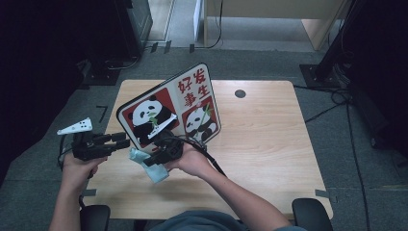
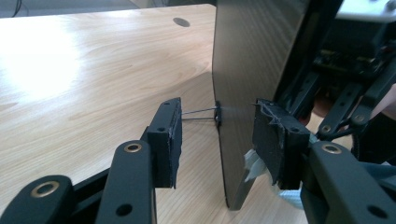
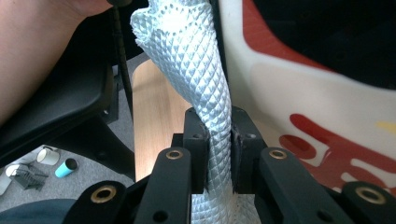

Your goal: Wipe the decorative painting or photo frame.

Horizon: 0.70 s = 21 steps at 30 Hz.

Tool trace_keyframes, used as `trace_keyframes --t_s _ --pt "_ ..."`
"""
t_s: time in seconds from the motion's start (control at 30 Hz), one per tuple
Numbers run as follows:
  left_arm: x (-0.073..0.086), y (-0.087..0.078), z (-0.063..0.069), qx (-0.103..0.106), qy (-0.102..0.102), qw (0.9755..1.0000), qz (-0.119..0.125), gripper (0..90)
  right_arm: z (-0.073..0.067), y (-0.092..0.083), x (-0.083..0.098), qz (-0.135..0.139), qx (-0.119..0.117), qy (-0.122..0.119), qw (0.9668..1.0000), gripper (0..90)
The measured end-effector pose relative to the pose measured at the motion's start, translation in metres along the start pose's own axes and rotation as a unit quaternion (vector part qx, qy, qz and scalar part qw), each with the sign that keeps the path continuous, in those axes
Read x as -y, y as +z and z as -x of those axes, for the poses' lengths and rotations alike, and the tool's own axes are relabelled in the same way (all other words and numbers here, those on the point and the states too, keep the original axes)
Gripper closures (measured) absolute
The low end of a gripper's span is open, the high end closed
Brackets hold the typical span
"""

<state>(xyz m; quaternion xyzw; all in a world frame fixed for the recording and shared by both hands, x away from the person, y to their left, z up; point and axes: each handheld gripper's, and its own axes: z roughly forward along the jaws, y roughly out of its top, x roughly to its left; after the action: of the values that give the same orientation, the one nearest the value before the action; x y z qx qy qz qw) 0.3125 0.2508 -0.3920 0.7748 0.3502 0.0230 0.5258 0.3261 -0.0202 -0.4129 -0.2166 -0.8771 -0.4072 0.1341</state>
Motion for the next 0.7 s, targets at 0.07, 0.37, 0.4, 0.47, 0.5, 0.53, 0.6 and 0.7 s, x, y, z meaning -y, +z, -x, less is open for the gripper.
trace_keyframes --t_s 0.07,0.37,0.4,0.47,0.5,0.53,0.6,0.7 --pt "0.001 -0.001 -0.002 -0.002 -0.001 1.0000 0.001 52.5 -0.001 -0.002 -0.002 0.003 0.001 -0.003 1.0000 80.1" --pt "0.005 -0.003 -0.006 -0.006 0.006 1.0000 0.002 46.3 -0.007 -0.011 -0.017 0.012 0.007 -0.007 0.9999 80.0" --pt "0.006 -0.004 -0.007 -0.009 0.006 0.9999 0.000 46.1 -0.008 -0.012 -0.018 0.011 0.007 -0.006 0.9999 80.0" --pt "0.006 -0.005 -0.007 -0.010 0.004 0.9999 0.003 45.7 -0.008 -0.013 -0.021 0.012 0.006 -0.006 0.9999 80.1" --pt "0.007 -0.006 -0.008 -0.010 0.003 0.9999 0.005 45.7 -0.008 -0.013 -0.022 0.012 0.007 -0.007 0.9999 80.1" --pt "0.007 -0.007 -0.008 -0.010 0.002 0.9999 0.008 45.6 -0.009 -0.014 -0.023 0.010 0.007 -0.007 0.9999 80.1" --pt "0.007 -0.008 -0.008 -0.010 0.001 0.9999 0.011 45.4 -0.009 -0.015 -0.025 0.011 0.009 -0.008 0.9999 80.1" --pt "0.007 -0.009 -0.008 -0.009 0.003 0.9999 0.012 45.4 -0.011 -0.018 -0.029 0.012 0.010 -0.007 0.9999 80.0"
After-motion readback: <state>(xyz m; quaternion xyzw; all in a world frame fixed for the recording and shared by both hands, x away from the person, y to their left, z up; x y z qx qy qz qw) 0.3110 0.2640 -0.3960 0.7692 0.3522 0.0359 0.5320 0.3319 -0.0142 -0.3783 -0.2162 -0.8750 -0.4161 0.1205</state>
